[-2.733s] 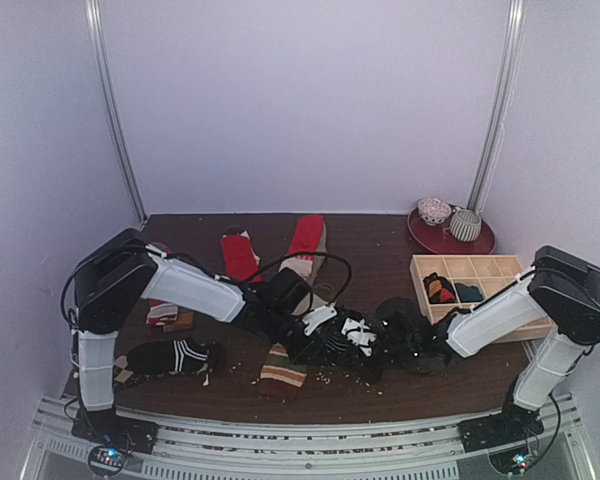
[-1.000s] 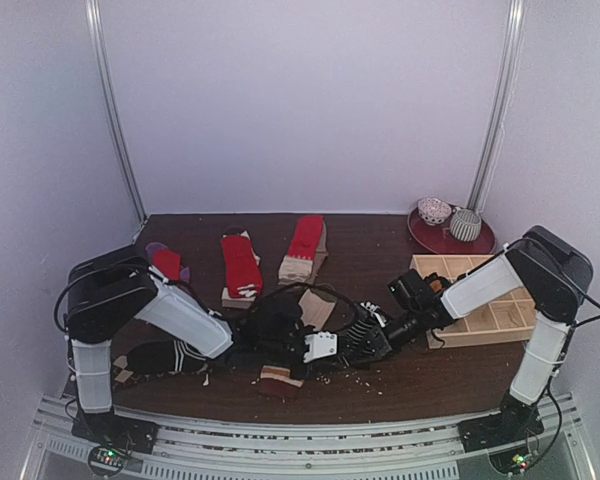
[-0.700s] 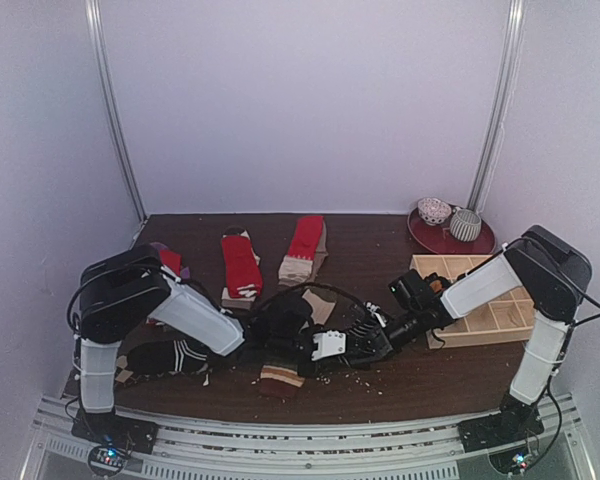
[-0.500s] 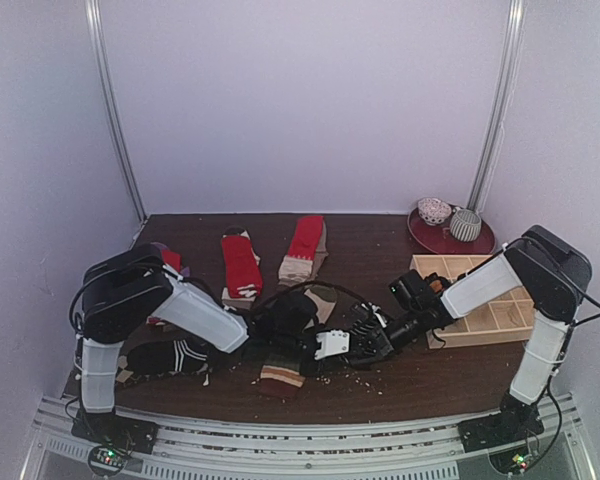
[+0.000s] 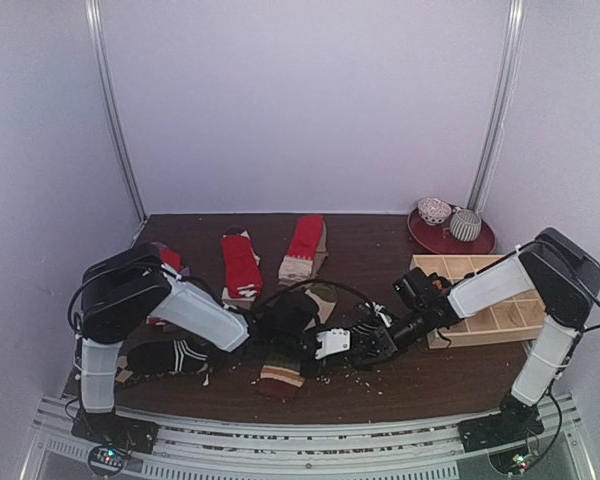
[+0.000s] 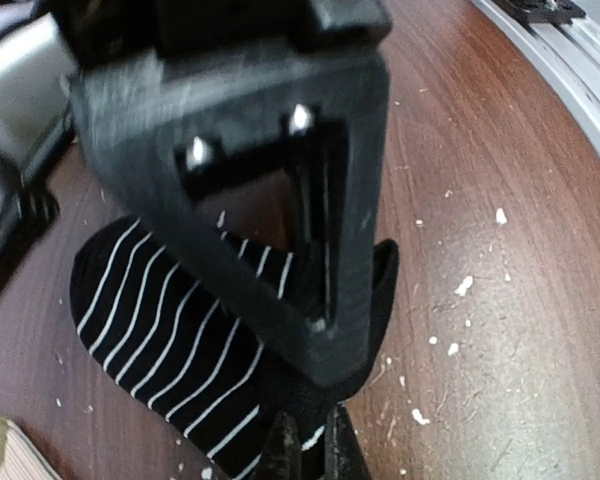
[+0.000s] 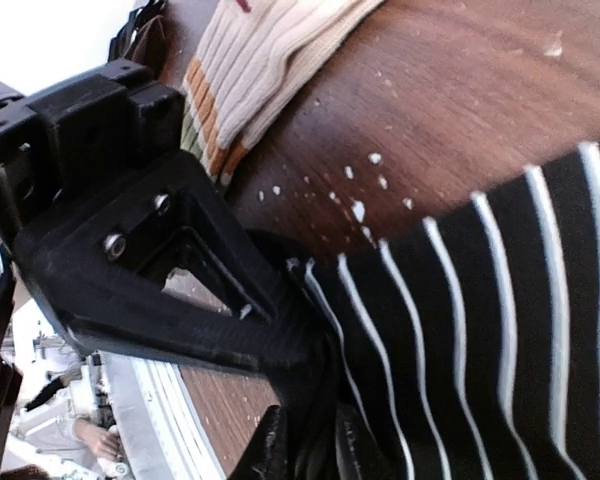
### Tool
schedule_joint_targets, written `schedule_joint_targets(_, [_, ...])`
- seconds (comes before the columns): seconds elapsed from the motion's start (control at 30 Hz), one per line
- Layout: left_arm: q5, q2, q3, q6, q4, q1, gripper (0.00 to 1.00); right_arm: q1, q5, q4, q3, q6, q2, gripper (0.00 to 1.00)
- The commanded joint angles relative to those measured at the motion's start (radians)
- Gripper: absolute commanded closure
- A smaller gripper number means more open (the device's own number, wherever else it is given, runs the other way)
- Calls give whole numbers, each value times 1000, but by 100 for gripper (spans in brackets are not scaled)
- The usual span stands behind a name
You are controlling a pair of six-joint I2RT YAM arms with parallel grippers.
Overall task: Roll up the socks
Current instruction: Roll a pair of socks at the center of the board.
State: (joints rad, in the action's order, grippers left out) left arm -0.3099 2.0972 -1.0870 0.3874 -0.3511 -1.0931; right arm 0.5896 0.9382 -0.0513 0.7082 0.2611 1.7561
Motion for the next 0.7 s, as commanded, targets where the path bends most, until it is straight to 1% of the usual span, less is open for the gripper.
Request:
schedule_joint_targets(0.0, [-15, -5, 33, -144, 250, 5, 100, -3, -119, 66, -31, -5, -145, 79])
schedule_joint_targets(0.07, [7, -12, 33, -212, 303, 6, 100, -4, -179, 32, -51, 8, -232, 77])
schedule_joint_targets(0.17, [-48, 9, -4, -296, 444, 15, 100, 12, -252, -102, -126, 15, -383, 74])
schedule_joint_targets(0.2, [-67, 21, -20, -325, 478, 16, 100, 40, -291, -151, -157, 3, -450, 73])
schedule_joint_targets(0.27, [-110, 33, -35, -379, 529, 19, 100, 105, -359, -250, -220, -29, -528, 71])
schedule_joint_targets(0.3, [-140, 37, -40, -400, 549, 23, 100, 143, -426, -293, -249, -54, -559, 71])
schedule_joint_targets(0.4, [-203, 57, -57, -443, 607, 38, 100, 288, -592, -376, -324, -180, -607, 71])
schedule_joint_targets(0.53, [-234, 78, -65, -461, 639, 56, 100, 444, -710, -523, -440, -356, -637, 71])
schedule_joint_targets(0.6, [-239, 87, -66, -463, 643, 62, 100, 474, -736, -551, -465, -416, -638, 70])
schedule_joint_targets(0.67, [-241, 95, -67, -466, 643, 64, 100, 480, -741, -535, -471, -450, -632, 70])
